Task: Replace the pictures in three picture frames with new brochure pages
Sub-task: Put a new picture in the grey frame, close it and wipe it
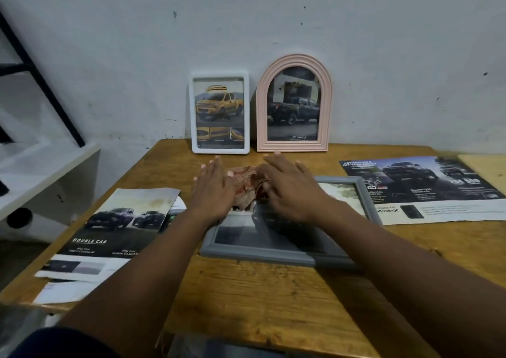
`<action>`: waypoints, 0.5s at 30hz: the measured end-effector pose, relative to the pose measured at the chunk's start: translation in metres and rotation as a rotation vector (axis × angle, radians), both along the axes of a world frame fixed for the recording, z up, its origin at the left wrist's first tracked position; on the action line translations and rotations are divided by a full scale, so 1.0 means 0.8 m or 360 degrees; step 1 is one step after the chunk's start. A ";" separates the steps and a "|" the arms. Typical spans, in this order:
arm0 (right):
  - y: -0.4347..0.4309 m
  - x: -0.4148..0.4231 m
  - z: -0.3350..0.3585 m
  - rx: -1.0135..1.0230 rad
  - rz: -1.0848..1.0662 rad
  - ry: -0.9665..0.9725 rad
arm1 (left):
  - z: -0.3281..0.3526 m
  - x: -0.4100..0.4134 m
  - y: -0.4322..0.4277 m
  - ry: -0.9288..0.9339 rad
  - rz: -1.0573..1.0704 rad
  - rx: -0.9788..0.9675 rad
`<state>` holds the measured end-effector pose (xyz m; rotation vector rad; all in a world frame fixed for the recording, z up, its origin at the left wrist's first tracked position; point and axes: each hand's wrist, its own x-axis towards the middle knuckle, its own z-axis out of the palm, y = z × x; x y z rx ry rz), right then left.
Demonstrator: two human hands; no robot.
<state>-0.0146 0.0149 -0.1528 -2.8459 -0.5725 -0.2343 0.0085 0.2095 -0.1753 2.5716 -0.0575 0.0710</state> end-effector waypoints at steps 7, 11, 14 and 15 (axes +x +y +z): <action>0.039 0.061 -0.028 -0.0152 0.0143 0.0146 | -0.022 -0.018 0.002 -0.0157 0.0025 0.0183; 0.000 0.056 -0.030 -0.0214 -0.0160 0.0107 | -0.023 -0.018 -0.005 -0.0260 -0.0284 0.0647; -0.038 0.043 -0.028 -0.0358 -0.0308 0.0111 | -0.022 -0.017 -0.009 -0.0122 -0.0412 0.0781; -0.051 0.037 -0.026 -0.0395 -0.0349 0.0104 | -0.022 -0.016 -0.009 -0.0089 -0.0414 0.0783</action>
